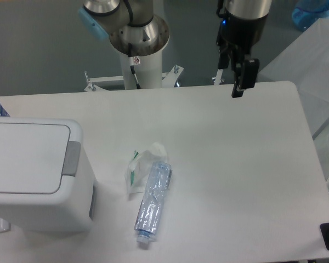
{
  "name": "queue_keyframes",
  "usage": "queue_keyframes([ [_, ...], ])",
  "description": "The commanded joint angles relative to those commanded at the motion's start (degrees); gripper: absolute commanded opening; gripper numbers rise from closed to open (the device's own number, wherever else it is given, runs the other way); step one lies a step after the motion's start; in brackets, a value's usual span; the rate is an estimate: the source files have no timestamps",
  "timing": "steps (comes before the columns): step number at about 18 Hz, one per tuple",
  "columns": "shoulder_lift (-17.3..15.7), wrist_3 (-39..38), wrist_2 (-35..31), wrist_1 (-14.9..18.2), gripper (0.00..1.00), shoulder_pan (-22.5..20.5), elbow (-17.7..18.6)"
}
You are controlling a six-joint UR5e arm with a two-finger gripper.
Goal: Open the trash can
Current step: 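Move the open gripper over toward the white trash bin lid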
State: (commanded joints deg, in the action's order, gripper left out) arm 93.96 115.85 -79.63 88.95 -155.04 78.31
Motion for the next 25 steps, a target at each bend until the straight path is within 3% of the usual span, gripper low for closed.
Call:
queue_keyframes([
  [4, 0.0, -2.0, 0.1, -0.1, 1.00, 0.0, -0.1],
  [8, 0.6, -13.9, 3.0, -0.7, 1.00, 1.7, -0.5],
  [14, 2.2, -36.8, 6.1, -7.7, 1.00, 6.6, -0.7],
  [22, 5.7, -75.6, 10.8, -21.1, 1.00, 16.6, 1.2],
  [25, 7.0, -84.8, 11.2, -22.6, 1.00, 20.6, 2.1],
])
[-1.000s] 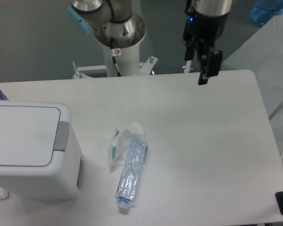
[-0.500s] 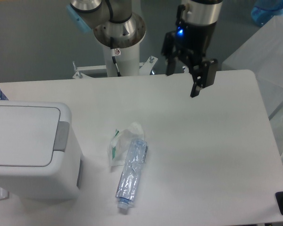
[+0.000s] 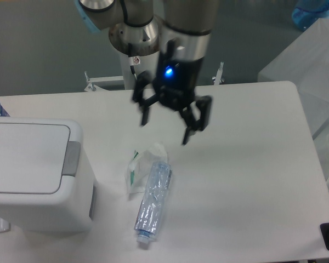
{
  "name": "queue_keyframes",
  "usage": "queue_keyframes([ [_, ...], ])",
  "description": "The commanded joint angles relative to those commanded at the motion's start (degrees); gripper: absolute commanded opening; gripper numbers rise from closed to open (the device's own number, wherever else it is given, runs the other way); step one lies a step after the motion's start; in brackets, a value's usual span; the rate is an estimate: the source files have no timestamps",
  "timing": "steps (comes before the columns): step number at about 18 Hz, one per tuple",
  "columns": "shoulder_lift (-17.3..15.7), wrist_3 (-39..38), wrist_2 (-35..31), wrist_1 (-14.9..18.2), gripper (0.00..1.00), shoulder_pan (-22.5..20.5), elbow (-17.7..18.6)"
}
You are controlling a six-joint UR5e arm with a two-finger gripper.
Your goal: Open the trash can
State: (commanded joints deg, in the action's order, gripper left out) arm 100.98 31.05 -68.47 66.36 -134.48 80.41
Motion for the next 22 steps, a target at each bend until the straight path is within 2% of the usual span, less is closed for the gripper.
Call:
queue_keyframes([
  [4, 1.2, -7.3, 0.8, -2.0, 1.00, 3.0, 0.2],
  [7, 1.1, -10.5, 1.7, -2.6, 1.00, 3.4, 1.2],
  [11, 0.1, -10.5, 2.2, -2.6, 1.00, 4.9, 3.1],
  [22, 0.7, -9.8, 2.2, -3.4, 1.00, 4.8, 3.0],
])
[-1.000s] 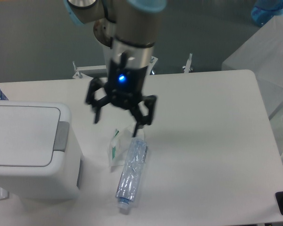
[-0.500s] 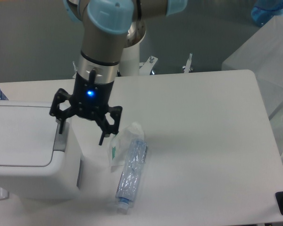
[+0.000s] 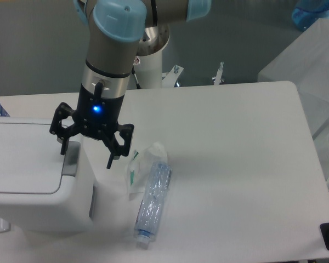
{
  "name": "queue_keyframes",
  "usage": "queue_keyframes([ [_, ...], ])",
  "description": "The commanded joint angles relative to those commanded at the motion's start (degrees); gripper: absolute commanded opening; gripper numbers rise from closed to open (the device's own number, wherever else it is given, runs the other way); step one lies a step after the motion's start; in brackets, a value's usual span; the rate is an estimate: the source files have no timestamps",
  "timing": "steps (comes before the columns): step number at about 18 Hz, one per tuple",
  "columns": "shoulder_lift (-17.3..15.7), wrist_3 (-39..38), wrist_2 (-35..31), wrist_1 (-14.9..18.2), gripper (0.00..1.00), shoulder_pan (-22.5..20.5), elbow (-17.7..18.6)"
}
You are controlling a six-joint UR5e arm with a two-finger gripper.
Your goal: Open the trash can
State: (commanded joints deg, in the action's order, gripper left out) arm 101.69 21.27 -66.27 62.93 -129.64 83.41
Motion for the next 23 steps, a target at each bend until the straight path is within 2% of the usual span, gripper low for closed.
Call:
queue_keyframes([
  [23, 2.1, -0.5, -0.2, -0.3, 1.00, -0.3, 0.4],
])
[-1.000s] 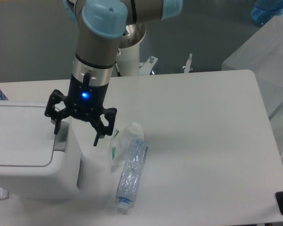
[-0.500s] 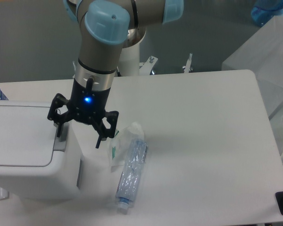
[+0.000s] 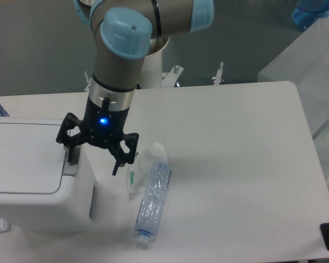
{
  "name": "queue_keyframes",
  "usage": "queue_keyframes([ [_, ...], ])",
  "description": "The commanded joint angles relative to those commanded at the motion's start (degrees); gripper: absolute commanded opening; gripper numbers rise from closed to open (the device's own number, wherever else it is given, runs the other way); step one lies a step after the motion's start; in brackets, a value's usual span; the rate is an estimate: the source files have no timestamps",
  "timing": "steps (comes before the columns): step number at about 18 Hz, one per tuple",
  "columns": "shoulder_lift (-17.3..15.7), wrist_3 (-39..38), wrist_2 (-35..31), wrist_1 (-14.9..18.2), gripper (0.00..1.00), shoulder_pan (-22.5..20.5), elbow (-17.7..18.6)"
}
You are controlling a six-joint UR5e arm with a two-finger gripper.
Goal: Open the trash can
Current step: 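Pull the gripper back from the bin, swinging the lid open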
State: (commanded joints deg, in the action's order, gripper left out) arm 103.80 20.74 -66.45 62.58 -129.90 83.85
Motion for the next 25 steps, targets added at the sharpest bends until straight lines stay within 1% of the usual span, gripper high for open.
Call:
queue_keyframes([
  [6, 0.2, -0.3, 0.0, -0.4, 1.00, -0.1, -0.3],
  [9, 0.0, -0.3, 0.2, -0.3, 1.00, -1.0, -2.8],
  [11, -0.3, -0.2, 0.2, -0.3, 1.00, -2.5, -4.4],
  [16, -0.4, 1.8, 0.1, -0.5, 1.00, -5.4, -6.3],
  [19, -0.1, 7.8, -0.6, -1.6, 1.00, -6.4, -6.2],
  [23, -0.3, 17.1, -7.3, -0.6, 1.00, -7.5, -5.4],
  [25, -0.3, 20.3, -9.0, 0.3, 1.00, -7.7, -5.2],
])
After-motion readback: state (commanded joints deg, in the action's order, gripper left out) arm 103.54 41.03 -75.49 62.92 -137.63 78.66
